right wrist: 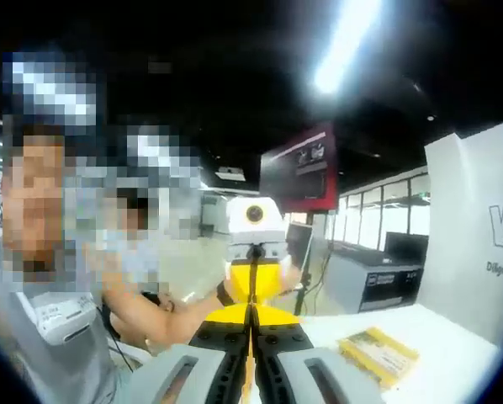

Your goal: Tear open the coffee pouch, take out the coffee, and pour the coffee from the pouch into the cup

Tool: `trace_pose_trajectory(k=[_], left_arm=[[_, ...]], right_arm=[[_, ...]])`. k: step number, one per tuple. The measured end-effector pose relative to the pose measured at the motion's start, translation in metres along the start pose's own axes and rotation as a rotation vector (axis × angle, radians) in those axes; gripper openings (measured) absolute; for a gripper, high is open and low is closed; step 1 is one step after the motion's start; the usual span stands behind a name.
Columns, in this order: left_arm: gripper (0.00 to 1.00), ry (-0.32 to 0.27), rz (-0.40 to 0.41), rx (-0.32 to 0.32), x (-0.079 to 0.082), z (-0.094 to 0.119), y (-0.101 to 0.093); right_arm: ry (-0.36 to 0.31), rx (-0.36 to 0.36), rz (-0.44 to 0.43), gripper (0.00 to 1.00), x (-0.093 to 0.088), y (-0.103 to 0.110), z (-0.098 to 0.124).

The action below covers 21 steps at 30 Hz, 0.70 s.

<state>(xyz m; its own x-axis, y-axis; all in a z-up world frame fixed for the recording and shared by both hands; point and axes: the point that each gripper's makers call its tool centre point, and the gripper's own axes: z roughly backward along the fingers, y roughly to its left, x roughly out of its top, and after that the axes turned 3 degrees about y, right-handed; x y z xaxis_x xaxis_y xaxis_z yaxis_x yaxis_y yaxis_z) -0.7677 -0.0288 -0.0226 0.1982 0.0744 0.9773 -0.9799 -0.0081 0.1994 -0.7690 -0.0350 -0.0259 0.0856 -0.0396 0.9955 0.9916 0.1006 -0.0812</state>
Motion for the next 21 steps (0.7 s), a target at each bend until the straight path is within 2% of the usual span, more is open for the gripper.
trace_pose_trajectory(k=[4,6,9,11,15,18,21], left_arm=[[0.02,-0.036,-0.071,-0.027,0.008,-0.001,-0.01],[0.01,-0.049,-0.078,-0.031,0.011,-0.002,-0.011],[0.01,-0.085,-0.147,-0.036,0.016,-0.004,-0.016],[0.01,-0.1,-0.184,-0.017,0.02,-0.006,-0.017],[0.01,-0.095,-0.276,0.025,0.025,-0.008,-0.019],[0.01,-0.072,-0.407,0.081,0.027,-0.007,-0.019],[0.01,-0.041,-0.492,0.141,0.03,-0.006,-0.019]], right_arm=[[-0.05,0.092,-0.076,0.01,0.008,0.009,0.003],[-0.061,0.105,-0.083,0.01,0.01,0.008,0.005],[-0.089,0.157,-0.13,0.01,0.014,0.014,0.008],[-0.114,0.186,-0.177,0.01,0.017,0.016,0.009],[-0.139,0.229,-0.22,0.01,0.017,0.023,0.008],[-0.15,0.257,-0.267,0.01,0.018,0.024,0.008],[-0.165,0.288,-0.316,0.01,0.017,0.027,0.006]])
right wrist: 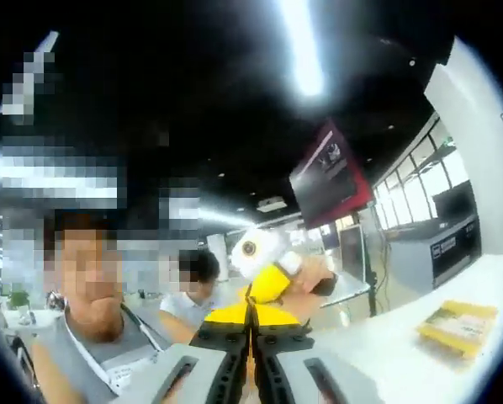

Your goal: Tear open the coffee pouch, take out the coffee, and pour the coffee from the pouch into the cup

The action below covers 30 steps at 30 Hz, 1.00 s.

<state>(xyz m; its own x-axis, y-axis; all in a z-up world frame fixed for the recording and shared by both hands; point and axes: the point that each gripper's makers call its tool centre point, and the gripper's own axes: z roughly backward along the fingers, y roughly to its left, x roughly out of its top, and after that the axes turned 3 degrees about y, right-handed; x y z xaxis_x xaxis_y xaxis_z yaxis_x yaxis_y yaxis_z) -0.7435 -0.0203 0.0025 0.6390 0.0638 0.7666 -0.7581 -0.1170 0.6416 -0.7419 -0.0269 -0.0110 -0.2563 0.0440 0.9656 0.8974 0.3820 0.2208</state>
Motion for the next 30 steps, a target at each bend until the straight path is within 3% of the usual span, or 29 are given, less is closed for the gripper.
trace_pose_trajectory(k=[3,7,9,10,12,15,17,18,30], left_arm=[[0.01,0.038,-0.084,0.033,0.0,0.001,0.0],[0.01,0.105,-0.321,0.1,0.0,0.0,-0.001],[0.01,0.12,-0.322,0.1,0.0,0.0,-0.003],[0.01,0.115,-0.315,0.097,0.001,0.0,-0.003],[0.01,0.108,-0.178,0.08,0.001,0.002,0.0],[0.02,0.066,-0.01,0.028,0.0,0.004,0.004],[0.02,0.048,0.02,0.025,-0.002,0.005,0.009],[0.02,0.047,0.077,-0.017,-0.003,0.005,0.005],[0.02,0.067,0.097,-0.012,-0.007,0.004,0.005]], right_arm=[[-0.005,0.004,-0.013,0.01,0.001,0.0,-0.001],[-0.008,0.005,-0.04,0.01,-0.003,0.0,-0.002],[-0.006,0.008,-0.041,0.01,-0.004,0.001,-0.003],[-0.005,0.013,-0.039,0.01,-0.004,0.002,-0.003],[-0.005,-0.023,0.107,0.02,-0.002,0.002,-0.005],[0.019,-0.075,0.249,0.03,-0.003,0.004,-0.006],[0.024,-0.118,0.32,0.03,0.004,-0.002,0.0],[0.044,-0.114,0.323,0.03,0.002,0.0,0.001],[0.081,-0.187,0.445,0.04,0.01,-0.006,0.006]])
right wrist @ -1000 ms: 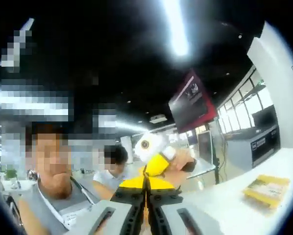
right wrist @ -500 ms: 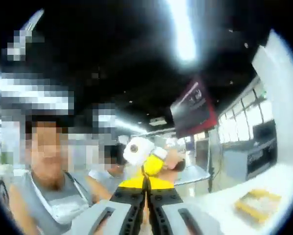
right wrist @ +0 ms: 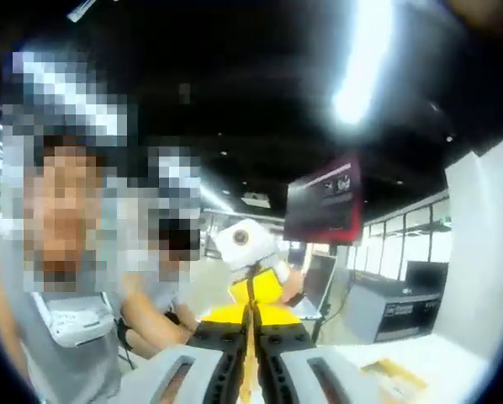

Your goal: Tear open the coffee pouch, take out the coffee, and pour the coffee from the pouch into the cup

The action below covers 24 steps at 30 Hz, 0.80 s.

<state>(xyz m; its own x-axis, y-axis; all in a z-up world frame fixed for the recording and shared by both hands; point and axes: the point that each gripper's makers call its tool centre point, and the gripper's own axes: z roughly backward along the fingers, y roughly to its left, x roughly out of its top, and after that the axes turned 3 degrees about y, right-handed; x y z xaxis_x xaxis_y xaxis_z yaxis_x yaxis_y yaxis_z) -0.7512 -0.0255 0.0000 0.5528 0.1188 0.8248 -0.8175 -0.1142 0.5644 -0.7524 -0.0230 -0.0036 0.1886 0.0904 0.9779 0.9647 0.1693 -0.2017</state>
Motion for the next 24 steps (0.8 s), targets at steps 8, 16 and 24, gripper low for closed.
trace_pose_trajectory(k=[8,16,24], left_arm=[[0.02,-0.009,0.007,0.001,-0.0006,-0.0004,0.0006],[0.02,-0.013,0.009,0.005,-0.0026,-0.001,0.0023],[0.04,-0.051,0.067,-0.034,-0.0006,-0.0031,0.005]], right_arm=[[0.025,-0.034,0.043,0.03,-0.001,-0.0017,-0.0011],[0.037,-0.052,0.049,0.03,-0.0037,-0.0023,-0.0031],[0.065,-0.089,0.093,0.01,-0.0013,0.0009,-0.0023]])
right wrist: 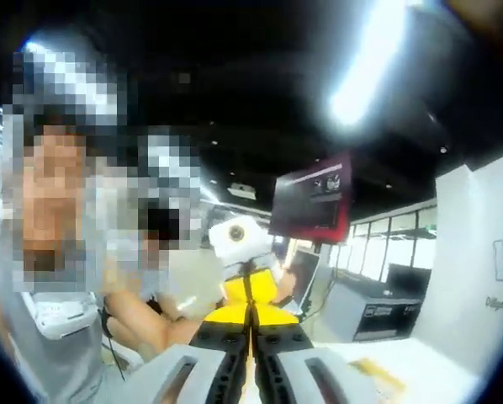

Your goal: Tear open the coffee pouch, take out the coffee, and pour the coffee from the pouch into the cup

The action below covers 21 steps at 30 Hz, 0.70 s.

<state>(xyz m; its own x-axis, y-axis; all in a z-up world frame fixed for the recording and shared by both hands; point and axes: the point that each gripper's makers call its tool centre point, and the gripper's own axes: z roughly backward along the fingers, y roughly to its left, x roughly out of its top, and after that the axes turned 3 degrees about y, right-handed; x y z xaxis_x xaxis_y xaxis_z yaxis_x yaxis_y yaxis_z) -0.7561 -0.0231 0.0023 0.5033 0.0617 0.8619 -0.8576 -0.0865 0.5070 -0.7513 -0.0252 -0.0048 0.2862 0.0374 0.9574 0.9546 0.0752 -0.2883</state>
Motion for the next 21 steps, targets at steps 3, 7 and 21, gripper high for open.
trace_pose_trajectory(k=[3,7,21], left_arm=[[0.04,0.005,0.027,-0.023,-0.006,-0.0011,-0.0002],[0.04,-0.011,0.05,-0.029,-0.0065,-0.0016,-0.0011],[0.04,-0.032,0.039,-0.03,-0.0021,-0.0007,-0.0024]], right_arm=[[0.017,-0.016,0.04,0.01,-0.0017,-0.001,0.0003],[0.015,-0.027,0.063,0.01,-0.0028,-0.0043,0.0002],[-0.003,-0.031,0.086,0.01,0.0022,-0.004,0.002]])
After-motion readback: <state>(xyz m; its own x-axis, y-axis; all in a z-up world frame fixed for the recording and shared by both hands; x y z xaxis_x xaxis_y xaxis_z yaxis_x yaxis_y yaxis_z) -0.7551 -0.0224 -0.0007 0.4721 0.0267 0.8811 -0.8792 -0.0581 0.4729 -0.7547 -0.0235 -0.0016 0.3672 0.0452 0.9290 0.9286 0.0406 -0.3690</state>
